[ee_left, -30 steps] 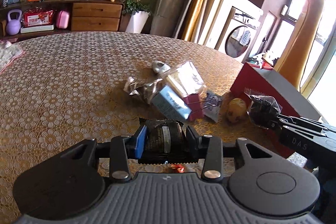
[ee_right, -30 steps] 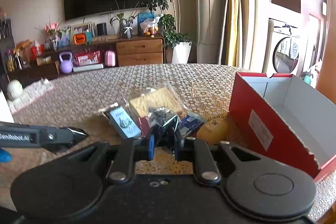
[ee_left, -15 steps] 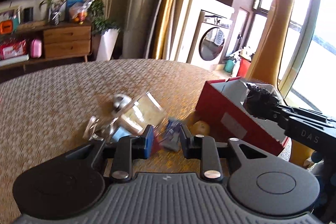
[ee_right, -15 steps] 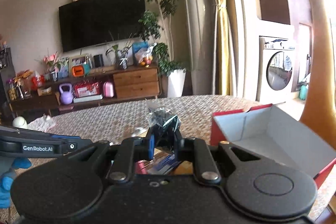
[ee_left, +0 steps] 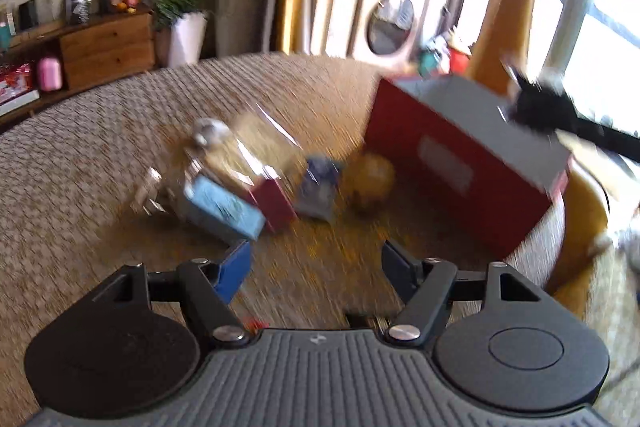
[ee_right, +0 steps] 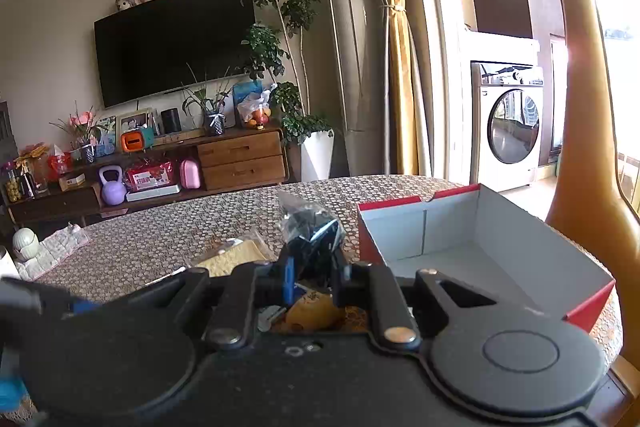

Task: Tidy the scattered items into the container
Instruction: 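Lift both held items and carry them over the open red box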

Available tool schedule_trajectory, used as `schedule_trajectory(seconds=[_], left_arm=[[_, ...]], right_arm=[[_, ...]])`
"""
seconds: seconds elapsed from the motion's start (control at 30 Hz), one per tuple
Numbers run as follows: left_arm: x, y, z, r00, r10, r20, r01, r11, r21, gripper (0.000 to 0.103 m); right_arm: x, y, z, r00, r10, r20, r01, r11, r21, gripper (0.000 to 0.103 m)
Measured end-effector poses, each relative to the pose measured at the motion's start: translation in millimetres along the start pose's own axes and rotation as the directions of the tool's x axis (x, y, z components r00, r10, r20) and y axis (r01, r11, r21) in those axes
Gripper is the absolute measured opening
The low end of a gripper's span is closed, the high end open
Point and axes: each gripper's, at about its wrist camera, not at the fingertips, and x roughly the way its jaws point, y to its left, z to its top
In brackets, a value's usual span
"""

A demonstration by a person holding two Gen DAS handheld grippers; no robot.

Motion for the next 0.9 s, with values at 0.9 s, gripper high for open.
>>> schedule_trajectory(seconds=[0.9], left_arm=[[60,-42,-50,0.987,0.001,-0.161,0.013,0.996,0.086,0.045]], right_arm=[[-7,-15,-12,1.0,-0.02,-0.009,0.02,1.0,0.022,0.103]])
